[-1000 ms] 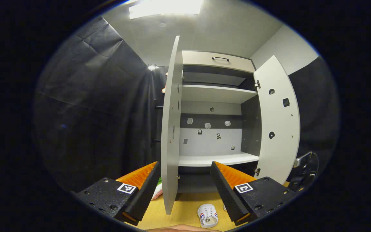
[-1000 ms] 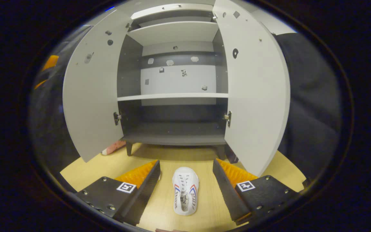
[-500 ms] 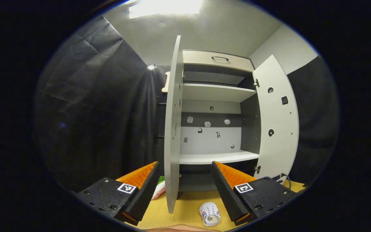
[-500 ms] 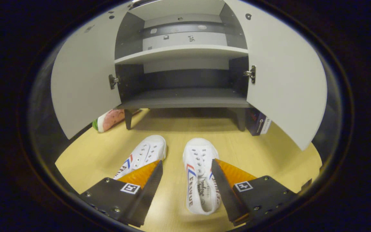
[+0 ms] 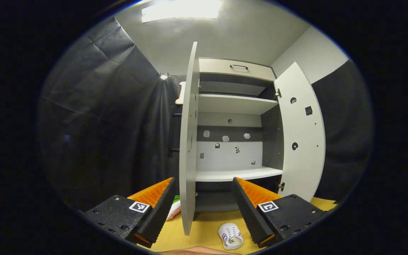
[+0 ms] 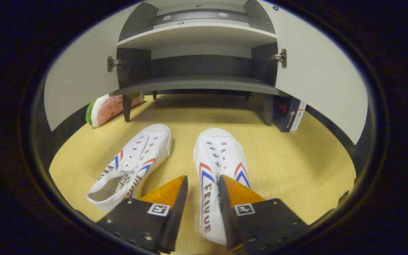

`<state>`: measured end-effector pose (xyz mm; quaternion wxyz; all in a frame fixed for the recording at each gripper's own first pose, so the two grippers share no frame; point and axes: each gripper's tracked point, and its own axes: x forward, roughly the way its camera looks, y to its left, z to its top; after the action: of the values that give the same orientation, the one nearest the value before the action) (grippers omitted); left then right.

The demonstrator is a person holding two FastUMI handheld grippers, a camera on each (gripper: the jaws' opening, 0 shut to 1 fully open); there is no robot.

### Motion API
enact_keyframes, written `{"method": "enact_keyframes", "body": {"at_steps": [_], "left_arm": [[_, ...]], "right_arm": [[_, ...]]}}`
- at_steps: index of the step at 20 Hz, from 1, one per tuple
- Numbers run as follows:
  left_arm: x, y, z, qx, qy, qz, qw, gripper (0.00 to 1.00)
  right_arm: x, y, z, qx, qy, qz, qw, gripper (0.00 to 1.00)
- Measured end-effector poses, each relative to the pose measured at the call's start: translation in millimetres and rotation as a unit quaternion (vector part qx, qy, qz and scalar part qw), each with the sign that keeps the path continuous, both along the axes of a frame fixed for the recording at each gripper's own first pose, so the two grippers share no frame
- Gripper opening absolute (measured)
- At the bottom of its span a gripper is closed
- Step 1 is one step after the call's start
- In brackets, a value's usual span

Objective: Grab one shoe with the right hand and put it into the shoe cabinet, grab the other shoe with the left hand and put it into the shoe cabinet; then close the right door with the right hand and the left door with the left hand.

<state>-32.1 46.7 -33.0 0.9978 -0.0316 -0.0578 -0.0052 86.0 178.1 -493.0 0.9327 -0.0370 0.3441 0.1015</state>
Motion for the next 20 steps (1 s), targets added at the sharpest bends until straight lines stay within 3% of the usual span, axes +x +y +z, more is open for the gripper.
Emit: {"method": "enact_keyframes", "body": {"at_steps": [1, 2, 4, 5, 6, 7, 10, 14, 20], "left_arm": [[1.9, -2.4, -1.5, 0.0, 0.0, -0.003, 1.0, 0.95], [2.7, -3.4, -2.6, 0.001, 0.001, -0.005, 1.0, 0.96], [4.0, -5.4, -3.8, -0.001, 0.0, -0.007, 1.0, 0.96], [4.2, -8.0, -5.0, -0.003, -0.001, -0.009, 1.0, 0.96], [3.3, -10.2, -5.5, -0.004, -0.001, -0.011, 1.0, 0.96], [2.2, -11.8, -6.4, -0.004, -0.001, -0.013, 1.0, 0.96], [0.7, -13.8, -6.2, 0.006, -0.005, -0.013, 1.0, 0.95], [4.0, -16.0, -10.7, 0.011, -0.001, -0.01, 1.0, 0.95], [18.6, -32.4, -18.6, 0.017, 0.009, -0.029, 0.999, 0.96]], "right_arm": [[1.6, 2.0, 0.2, 0.017, -0.005, -0.006, 1.0, 0.41], [5.8, -0.9, -5.8, 0.023, -0.005, -0.018, 1.0, 0.41], [9.7, 3.5, -4.5, 0.043, -0.002, -0.024, 0.999, 0.22], [2.9, 6.1, -5.2, 0.05, 0.007, -0.018, 0.999, 0.23], [6.5, 7.2, -2.8, 0.056, -0.008, -0.017, 0.998, 0.05], [6.6, 5.3, -5.0, 0.053, -0.007, -0.012, 0.999, 0.04], [2.2, 9.0, 4.4, 0.116, -0.015, -0.018, 0.993, 0.01], [-10.5, 8.3, 22.0, 0.222, -0.007, -0.03, 0.975, 0.0], [-28.7, 7.8, 76.6, 0.237, -0.05, -0.003, 0.97, 0.01]]}}
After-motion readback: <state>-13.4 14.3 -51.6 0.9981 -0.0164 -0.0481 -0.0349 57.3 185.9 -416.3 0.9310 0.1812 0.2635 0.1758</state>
